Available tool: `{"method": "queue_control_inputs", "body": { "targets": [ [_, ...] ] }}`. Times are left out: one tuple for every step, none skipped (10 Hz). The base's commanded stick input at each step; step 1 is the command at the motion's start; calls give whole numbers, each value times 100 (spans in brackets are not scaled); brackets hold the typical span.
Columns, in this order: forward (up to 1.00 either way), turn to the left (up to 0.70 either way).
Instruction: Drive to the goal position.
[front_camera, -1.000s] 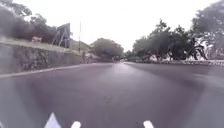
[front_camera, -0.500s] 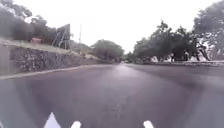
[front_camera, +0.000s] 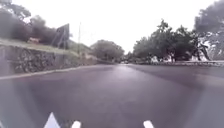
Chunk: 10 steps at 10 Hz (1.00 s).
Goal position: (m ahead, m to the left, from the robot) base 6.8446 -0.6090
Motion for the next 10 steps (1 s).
{"method": "queue_control_inputs", "body": {
  "targets": [
    [70, 0],
    [70, 0],
    [70, 0],
    [70, 0],
    [70, 0],
    [70, 0],
    [70, 0],
    [70, 0],
    [70, 0],
    [70, 0]
  ]
}}
